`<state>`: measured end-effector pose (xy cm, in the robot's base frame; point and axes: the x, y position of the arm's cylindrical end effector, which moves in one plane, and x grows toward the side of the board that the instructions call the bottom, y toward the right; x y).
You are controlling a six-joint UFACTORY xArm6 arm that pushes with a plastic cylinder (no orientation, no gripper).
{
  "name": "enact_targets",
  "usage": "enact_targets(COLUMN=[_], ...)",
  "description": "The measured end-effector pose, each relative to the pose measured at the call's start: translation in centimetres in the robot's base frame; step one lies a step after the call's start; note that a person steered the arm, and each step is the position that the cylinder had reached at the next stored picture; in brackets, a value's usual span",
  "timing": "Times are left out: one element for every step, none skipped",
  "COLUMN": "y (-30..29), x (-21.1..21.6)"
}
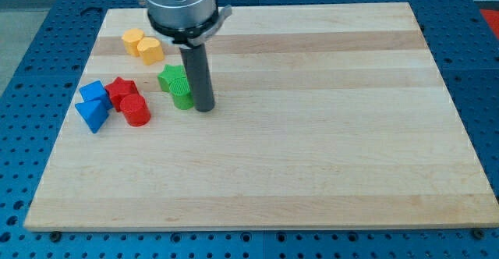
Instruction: Push green star and green circle towards center left
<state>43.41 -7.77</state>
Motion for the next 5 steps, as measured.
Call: enact_targets(y=[2.8,3.0,-0.8,-4.5,-7.0], x=[-4.7,-10.6,-12.3,-12.0,-10.5])
